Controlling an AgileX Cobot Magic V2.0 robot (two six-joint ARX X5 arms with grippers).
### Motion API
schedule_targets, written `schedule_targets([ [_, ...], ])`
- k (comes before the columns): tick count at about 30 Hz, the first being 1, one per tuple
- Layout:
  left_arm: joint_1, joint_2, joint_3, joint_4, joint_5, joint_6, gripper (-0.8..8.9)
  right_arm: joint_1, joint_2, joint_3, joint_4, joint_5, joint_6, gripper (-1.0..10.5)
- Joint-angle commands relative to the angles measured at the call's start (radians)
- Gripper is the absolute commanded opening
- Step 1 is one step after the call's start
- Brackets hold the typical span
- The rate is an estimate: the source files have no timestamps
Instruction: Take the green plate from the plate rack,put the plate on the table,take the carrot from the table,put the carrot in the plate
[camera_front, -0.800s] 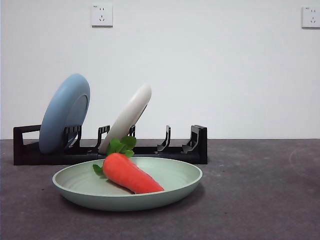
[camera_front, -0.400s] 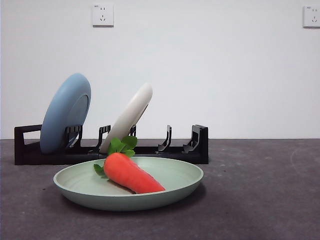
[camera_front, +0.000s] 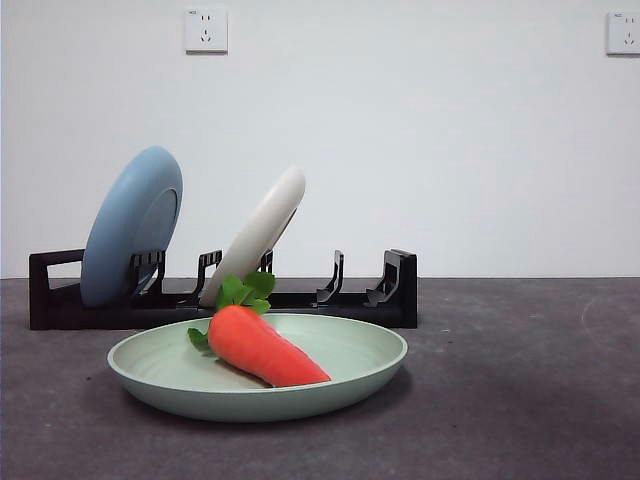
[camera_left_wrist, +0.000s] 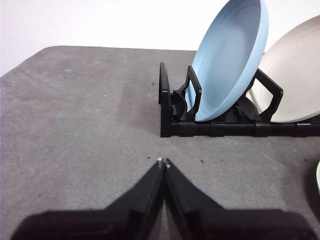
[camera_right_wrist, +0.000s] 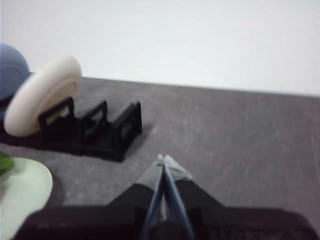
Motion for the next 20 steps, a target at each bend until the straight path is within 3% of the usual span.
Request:
schedule_targets([
  [1,0.003,-0.003,-0.013,0.005,-0.002,-0.003,-0.03,0.000,-0.033,-0.056,0.014,0.025,0.068,0.0],
  [17,0.003,-0.003,-0.013,0.005,-0.002,-0.003,-0.03,0.002,-0.091,-0.151,-0.031,0.043,0.120,0.0],
  [20,0.003,-0.003,-0.013,0.005,-0.002,-0.003,-0.03,0.003,-0.091,-0.151,-0.027,0.043,0.165,0.0],
])
